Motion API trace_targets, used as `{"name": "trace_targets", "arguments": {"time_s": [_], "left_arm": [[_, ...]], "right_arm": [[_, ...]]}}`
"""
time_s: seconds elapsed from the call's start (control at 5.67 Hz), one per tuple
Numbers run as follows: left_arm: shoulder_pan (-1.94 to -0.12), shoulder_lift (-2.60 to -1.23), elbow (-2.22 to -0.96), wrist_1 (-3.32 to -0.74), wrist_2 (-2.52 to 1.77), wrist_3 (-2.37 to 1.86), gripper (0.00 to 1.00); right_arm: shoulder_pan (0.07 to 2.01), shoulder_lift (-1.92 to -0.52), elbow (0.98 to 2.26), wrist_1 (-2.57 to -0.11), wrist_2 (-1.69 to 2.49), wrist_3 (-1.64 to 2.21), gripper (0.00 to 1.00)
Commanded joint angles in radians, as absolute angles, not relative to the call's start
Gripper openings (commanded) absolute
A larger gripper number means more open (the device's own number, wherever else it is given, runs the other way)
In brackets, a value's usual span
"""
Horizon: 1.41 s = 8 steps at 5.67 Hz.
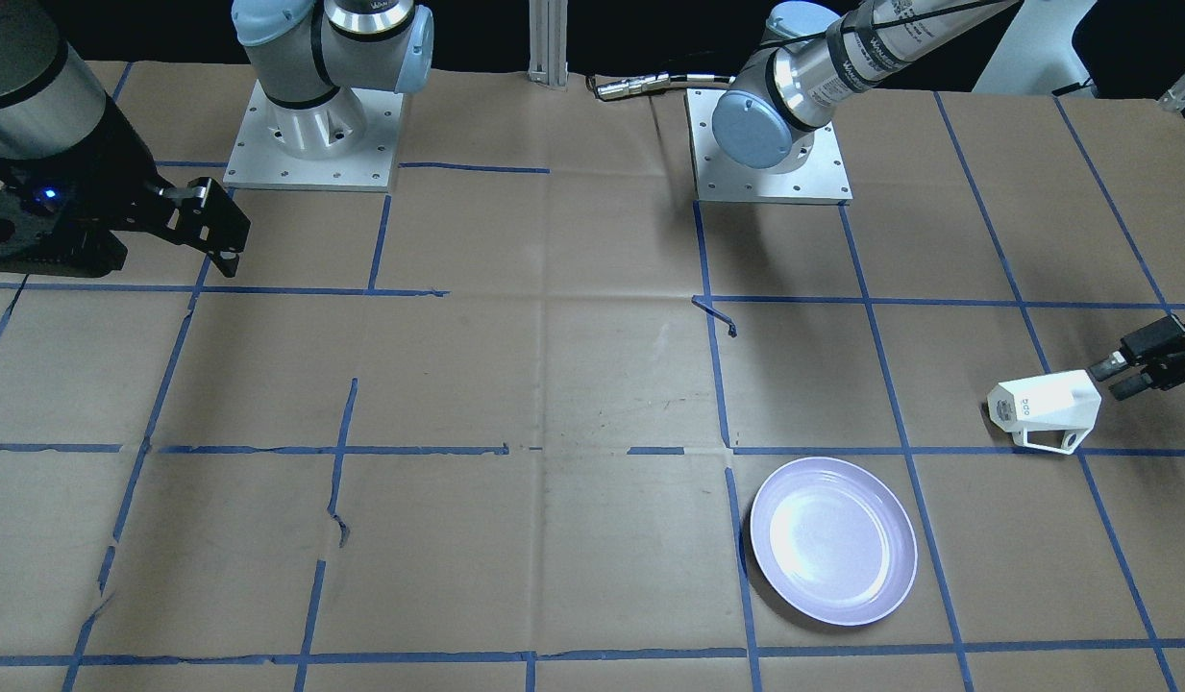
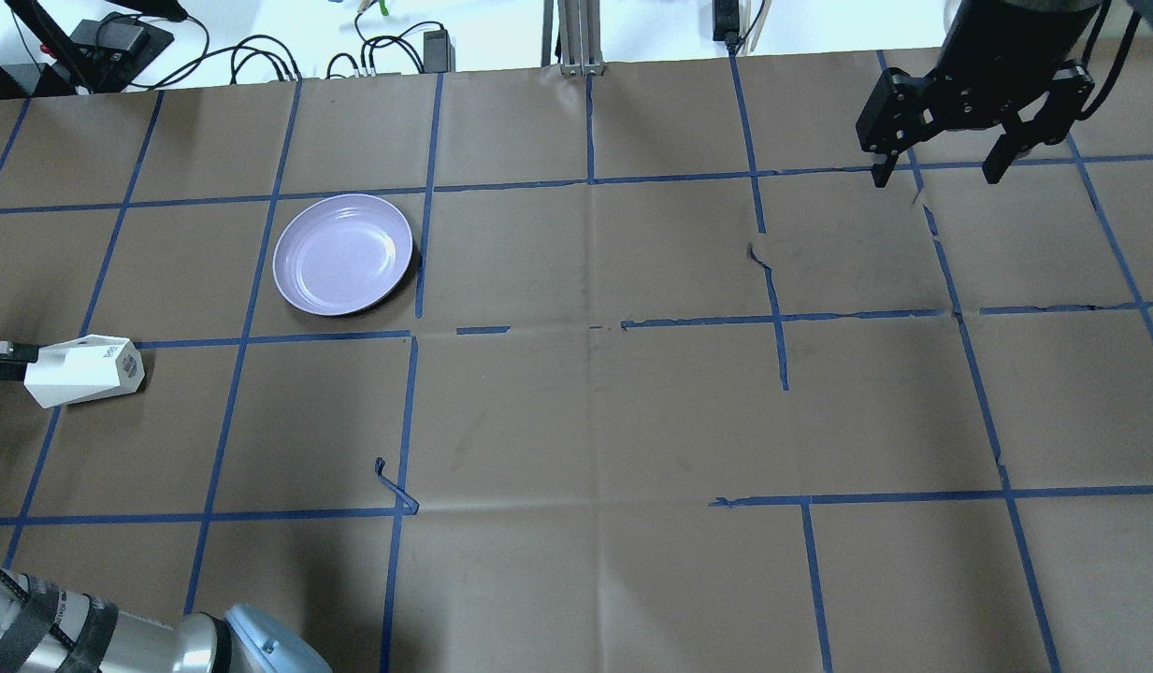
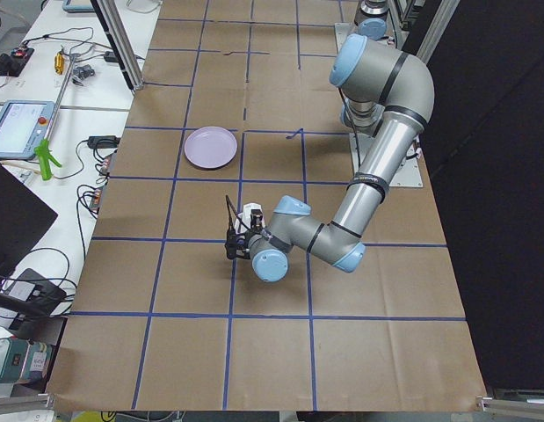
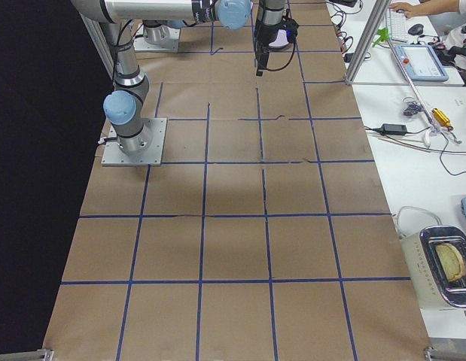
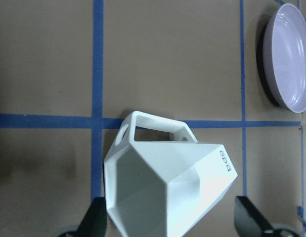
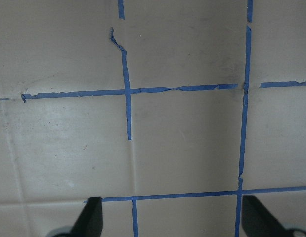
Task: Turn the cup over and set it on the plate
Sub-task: 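Lift the cup with the left gripper and turn it upright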
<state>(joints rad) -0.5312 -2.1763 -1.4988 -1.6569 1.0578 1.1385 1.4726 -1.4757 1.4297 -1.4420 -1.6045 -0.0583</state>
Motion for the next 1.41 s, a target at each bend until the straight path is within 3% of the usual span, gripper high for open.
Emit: {"name": "trace_targets", "arguments": {"time_s": [0.0,0.18,0.35,0.88,1.24], "left_arm": [[-0.537,-2.181,-1.503,-1.745,1.048,1.172,0.34],[-0.544,-2.175,-1.500,-1.758,1.048,1.172,0.07],[-0.549,-2.146,-1.487,-1.822,1.039,1.172,0.00],[-0.722,-1.905,-1.485,-1.832,1.023,1.040,0.00],[-0.977,-1.774,-1.509,-1.718,1.099,0.756,0.00]], "right_arm": [[1.473,-1.476,1.430,-1.442,-1.605,-0.058,1.00],[1.473,-1.476,1.430,-1.442,-1.605,-0.058,1.00],[1.473,-1.476,1.430,-1.442,-1.605,-0.058,1.00],[1.473,-1.476,1.430,-1.442,-1.605,-0.058,1.00],[1.473,-1.476,1.430,-1.442,-1.605,-0.058,1.00]]}}
